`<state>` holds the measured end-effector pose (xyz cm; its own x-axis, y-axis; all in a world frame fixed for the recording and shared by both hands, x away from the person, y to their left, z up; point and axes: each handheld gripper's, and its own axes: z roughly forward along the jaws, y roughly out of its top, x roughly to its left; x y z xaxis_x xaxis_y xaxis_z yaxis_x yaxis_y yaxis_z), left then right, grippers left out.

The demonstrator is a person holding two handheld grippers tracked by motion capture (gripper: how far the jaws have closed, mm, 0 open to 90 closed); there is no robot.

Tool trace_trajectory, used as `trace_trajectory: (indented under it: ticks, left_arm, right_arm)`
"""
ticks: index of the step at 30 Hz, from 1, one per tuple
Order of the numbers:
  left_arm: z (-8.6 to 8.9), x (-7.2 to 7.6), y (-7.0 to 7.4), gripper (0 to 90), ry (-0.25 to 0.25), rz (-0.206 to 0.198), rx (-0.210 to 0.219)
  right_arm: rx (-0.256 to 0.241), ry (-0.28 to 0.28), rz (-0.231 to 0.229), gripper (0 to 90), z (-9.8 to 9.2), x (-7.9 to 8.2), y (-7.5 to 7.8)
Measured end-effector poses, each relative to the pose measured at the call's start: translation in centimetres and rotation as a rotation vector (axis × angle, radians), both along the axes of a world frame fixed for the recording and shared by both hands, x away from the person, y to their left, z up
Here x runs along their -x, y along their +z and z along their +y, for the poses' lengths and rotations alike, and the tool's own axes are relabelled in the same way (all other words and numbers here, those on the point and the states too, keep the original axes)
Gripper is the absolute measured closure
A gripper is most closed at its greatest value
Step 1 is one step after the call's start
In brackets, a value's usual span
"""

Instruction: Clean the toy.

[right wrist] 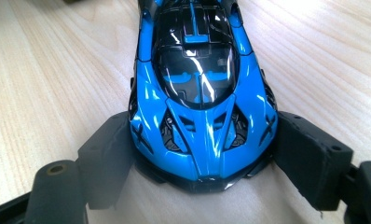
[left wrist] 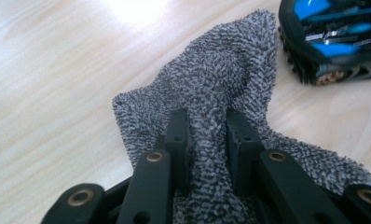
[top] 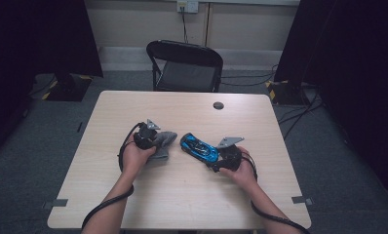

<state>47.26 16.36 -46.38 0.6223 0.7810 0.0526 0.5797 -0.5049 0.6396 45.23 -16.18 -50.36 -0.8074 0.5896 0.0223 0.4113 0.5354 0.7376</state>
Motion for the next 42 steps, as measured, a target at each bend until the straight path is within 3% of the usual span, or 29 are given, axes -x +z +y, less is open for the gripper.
trace_trajectory:
  ticks: [3,7,13,16,22,23,29,33,36,42]
  left_arm:
    - [0.0,0.3,-0.2,73.8,-0.012,-0.002,-0.012]
    - [0.0,0.6,-0.2,73.8,-0.013,-0.005,-0.005]
    - [0.0,0.8,0.1,73.9,-0.013,-0.014,-0.001]
    - [0.1,1.2,0.2,73.9,-0.018,-0.018,0.003]
    - [0.0,1.5,0.3,73.9,-0.031,-0.023,0.003]
    - [-0.1,1.7,0.3,73.9,-0.036,-0.021,0.009]
    - [-0.1,2.1,0.0,74.0,-0.052,-0.019,0.023]
    - [0.5,2.3,-0.2,74.0,-0.046,-0.019,0.028]
    - [0.8,2.5,-0.4,74.0,-0.044,-0.021,0.027]
    - [1.0,2.6,-0.1,74.0,-0.046,-0.025,0.034]
  right_arm:
    - [-0.015,-0.005,0.04,21.4,-0.3,-0.2,0.2]
    - [-0.013,0.002,0.041,21.3,-0.5,-0.2,0.6]
    - [-0.018,0.005,0.01,22.1,-0.6,-0.1,1.8]
    - [-0.062,-0.003,-0.007,23.9,-0.8,-0.3,3.2]
    - [-0.065,0.02,-0.02,29.2,0.2,-0.9,4.2]
    - [-0.039,0.037,-0.031,32.1,1.1,-1.4,4.3]
    - [0.009,0.066,0.0,38.4,3.1,-2.6,3.5]
    - [0.002,0.068,0.018,38.7,3.8,-3.0,3.0]
    - [0.029,0.071,0.0,40.7,4.2,-3.1,2.6]
    - [0.004,0.065,-0.011,41.6,4.1,-3.1,2.3]
